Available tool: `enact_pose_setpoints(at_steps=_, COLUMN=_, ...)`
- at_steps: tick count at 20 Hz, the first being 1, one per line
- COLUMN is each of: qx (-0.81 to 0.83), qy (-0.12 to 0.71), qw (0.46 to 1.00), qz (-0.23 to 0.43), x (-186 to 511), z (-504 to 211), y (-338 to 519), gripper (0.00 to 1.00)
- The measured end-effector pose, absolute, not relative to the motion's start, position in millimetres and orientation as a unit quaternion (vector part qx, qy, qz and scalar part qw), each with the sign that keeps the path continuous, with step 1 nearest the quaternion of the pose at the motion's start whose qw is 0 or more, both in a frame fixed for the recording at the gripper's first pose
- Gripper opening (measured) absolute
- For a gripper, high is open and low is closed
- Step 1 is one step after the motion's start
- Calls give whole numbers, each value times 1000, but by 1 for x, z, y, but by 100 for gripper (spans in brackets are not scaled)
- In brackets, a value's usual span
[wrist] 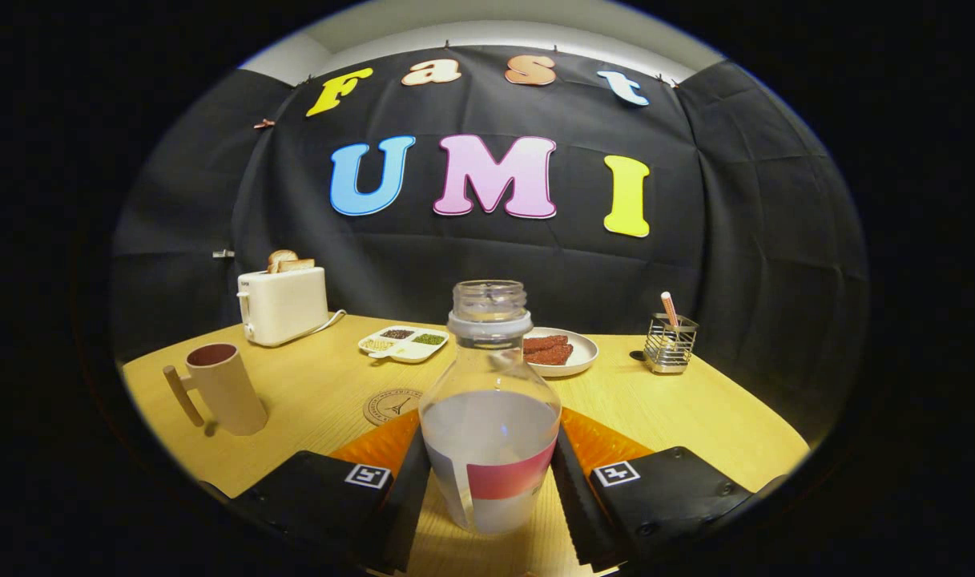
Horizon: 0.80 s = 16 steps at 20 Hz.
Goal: Take the bottle from table, then pour the juice into the cup, finally place the bottle on the coaster
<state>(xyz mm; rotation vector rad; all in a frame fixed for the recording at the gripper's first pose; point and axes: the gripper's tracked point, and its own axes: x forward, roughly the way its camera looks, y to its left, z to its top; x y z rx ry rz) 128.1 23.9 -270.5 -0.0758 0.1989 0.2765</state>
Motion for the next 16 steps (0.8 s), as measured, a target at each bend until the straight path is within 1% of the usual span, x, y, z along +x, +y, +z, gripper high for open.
enact_pose_setpoints(at_steps=5, qx=-72, qy=83, qw=983, qz=146, x=134, z=-245, y=35, gripper=76)
enact_pose_setpoints(at_steps=8, qx=-123, qy=77, qw=977, qz=155, x=139, z=-237, y=45, gripper=76)
enact_pose_setpoints(at_steps=12, qx=-184, qy=71, qw=963, qz=184, x=134, z=-224, y=76, gripper=76)
enact_pose_setpoints(at_steps=16, qx=-258, qy=64, qw=938, qz=224, x=126, z=-217, y=118, gripper=76)
